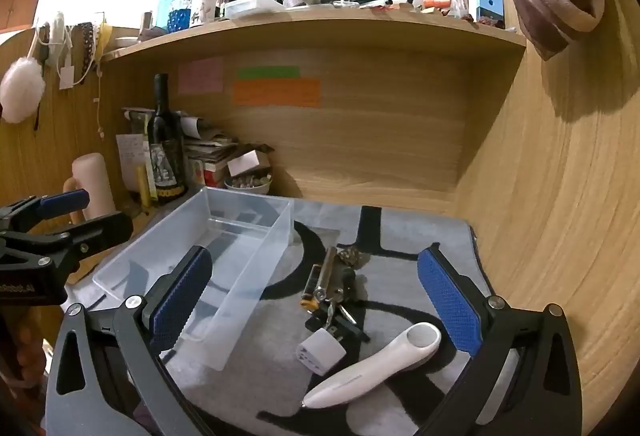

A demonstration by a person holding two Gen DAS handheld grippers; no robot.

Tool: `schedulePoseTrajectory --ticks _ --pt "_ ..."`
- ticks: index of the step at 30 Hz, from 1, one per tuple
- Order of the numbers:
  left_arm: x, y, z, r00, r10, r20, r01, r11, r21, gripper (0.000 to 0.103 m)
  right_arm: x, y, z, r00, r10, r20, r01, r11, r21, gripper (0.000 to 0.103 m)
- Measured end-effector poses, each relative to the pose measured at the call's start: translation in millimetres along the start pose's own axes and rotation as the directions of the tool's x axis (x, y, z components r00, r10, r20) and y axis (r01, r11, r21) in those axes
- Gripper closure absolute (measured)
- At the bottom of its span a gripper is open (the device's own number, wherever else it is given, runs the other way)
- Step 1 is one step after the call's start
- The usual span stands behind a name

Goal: Organize rigid objects

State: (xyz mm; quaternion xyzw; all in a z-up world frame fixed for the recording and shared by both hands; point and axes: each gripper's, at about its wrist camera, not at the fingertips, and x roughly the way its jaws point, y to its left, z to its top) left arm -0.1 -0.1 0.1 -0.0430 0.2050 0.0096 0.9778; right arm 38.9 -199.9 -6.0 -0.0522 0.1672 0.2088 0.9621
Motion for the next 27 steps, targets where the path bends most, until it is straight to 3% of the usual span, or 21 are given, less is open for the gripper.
schedulePoseTrajectory --ticks 27 --pt "4.9 -0.7 1.9 1.000 -0.013 -0.002 0.013 1.000 0.010 0.000 -0.2 0.5 2.5 1.000 0.010 0.019 -0.010 1.000 0.011 0.000"
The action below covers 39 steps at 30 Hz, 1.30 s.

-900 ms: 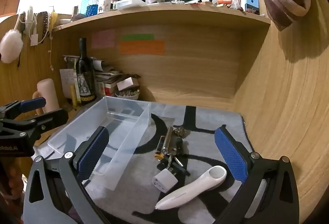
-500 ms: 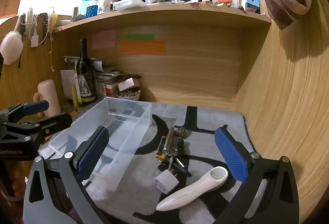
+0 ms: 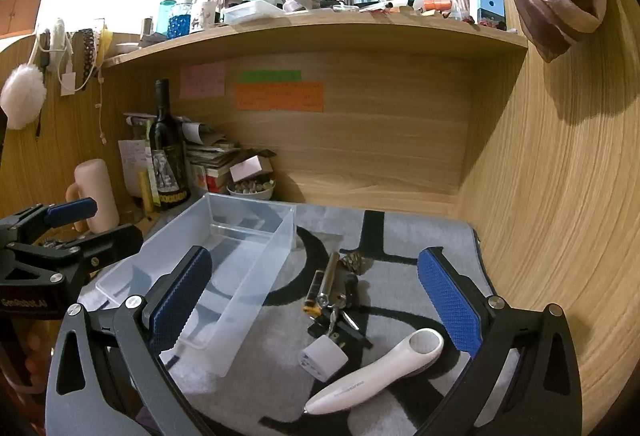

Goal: Organize rigid objects

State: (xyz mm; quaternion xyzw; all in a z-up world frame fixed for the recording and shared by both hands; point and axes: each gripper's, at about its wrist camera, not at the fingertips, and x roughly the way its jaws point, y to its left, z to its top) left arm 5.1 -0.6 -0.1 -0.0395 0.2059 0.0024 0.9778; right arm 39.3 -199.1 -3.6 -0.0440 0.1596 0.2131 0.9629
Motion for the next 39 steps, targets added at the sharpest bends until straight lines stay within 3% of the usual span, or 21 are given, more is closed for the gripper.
schedulePoseTrajectory --ticks 39 --pt "3.0 -3.3 -1.2 1.000 -0.004 -0.008 0.004 1.000 0.004 0.000 -0.2 -1.6 0.8 1.000 0.004 0.003 -0.004 1.000 -0.001 0.000"
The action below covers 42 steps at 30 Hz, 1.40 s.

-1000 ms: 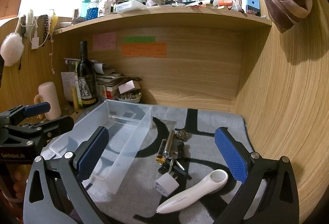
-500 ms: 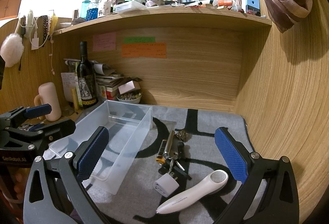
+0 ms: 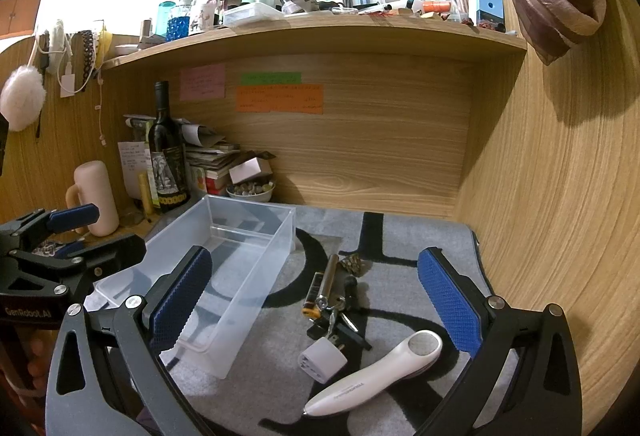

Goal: Organize rigid objects

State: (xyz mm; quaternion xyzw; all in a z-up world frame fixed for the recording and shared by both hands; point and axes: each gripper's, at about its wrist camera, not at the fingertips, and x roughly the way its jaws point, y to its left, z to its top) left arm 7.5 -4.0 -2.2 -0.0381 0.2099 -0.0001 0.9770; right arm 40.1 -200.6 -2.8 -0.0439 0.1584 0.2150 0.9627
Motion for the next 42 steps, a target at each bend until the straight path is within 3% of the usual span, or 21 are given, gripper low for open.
schedulePoseTrajectory --ticks 26,30,36,42 --pt "5.7 7.5 -2.6 1.000 -0.007 -0.026 0.006 1.000 -0.006 0.000 13.5 -9.4 -3.2 1.000 -0.016 -0.012 0.016 1.000 0.019 0.000" --pt "12.9 22.2 1.7 0.998 0.013 -0.066 -0.014 1.000 -0.017 0.017 20.9 -15.5 -4.0 0.999 -0.033 -0.018 0.033 0.999 0.032 0.000" --pt "31.1 55.4 5.7 0.988 0.040 -0.149 -0.049 0.997 -0.055 0.023 33.8 -26.3 -2.7 0.998 -0.049 -0.044 0.051 0.998 0.046 0.002" --pt "52.8 87.5 3.9 0.966 0.087 -0.242 -0.105 0.992 -0.064 0.034 47.8 -36.8 -0.4 0.993 -0.081 -0.081 0.084 0.996 0.036 0.011"
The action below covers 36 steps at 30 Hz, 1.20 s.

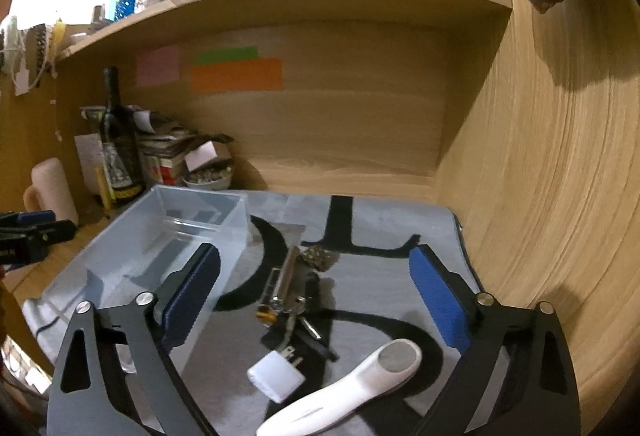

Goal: Organize rigid objects
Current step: 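Lower the left gripper onto the clear box wall while the right gripper approaches the black object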

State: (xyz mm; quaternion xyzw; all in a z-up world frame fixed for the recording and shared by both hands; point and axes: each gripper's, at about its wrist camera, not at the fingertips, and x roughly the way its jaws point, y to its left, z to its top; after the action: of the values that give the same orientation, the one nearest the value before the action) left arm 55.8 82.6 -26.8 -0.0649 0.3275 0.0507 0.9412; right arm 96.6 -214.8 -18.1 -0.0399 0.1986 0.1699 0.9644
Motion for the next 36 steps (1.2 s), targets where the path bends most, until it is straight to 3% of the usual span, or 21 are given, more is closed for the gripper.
schedulePoseTrajectory --ticks 2,6,11,16,24,31,36 --pt "9.1 8.6 2.1 0.999 0.011 -0.034 -0.011 1.000 -0.001 0.037 6.3 -2.9 1.7 1.000 0.010 -0.026 -0.011 1.000 -0.011 0.019" --pt "24.0 18.6 2.9 0.995 0.011 -0.103 -0.010 1.000 0.008 0.044 18.1 -10.3 2.9 0.997 0.026 -0.069 -0.026 1.000 -0.011 0.023" --pt "42.5 21.3 1.1 0.981 -0.031 -0.193 0.037 0.999 0.026 0.058 37.4 -20.6 -2.1 0.987 0.046 -0.151 -0.046 0.999 0.003 0.034" --pt "57.8 16.3 -3.7 0.960 -0.066 -0.273 0.081 0.996 0.043 0.068 58.3 -26.3 -11.2 0.966 0.073 -0.250 -0.072 0.997 0.016 0.046" --pt "68.1 6.4 -5.7 0.933 -0.125 -0.336 0.146 0.988 0.040 0.089 84.8 -24.5 -20.8 0.928 0.119 -0.352 -0.120 0.993 0.019 0.056" --pt "67.6 4.5 -7.5 0.936 -0.122 -0.331 0.148 0.988 0.052 0.090 122.7 -22.5 -22.8 0.875 0.151 -0.460 -0.154 0.988 0.031 0.067" --pt "67.8 6.4 -7.5 0.937 -0.129 -0.325 0.152 0.987 0.045 0.090 142.4 -19.5 -26.6 0.854 0.128 -0.504 -0.143 0.990 0.010 0.069"
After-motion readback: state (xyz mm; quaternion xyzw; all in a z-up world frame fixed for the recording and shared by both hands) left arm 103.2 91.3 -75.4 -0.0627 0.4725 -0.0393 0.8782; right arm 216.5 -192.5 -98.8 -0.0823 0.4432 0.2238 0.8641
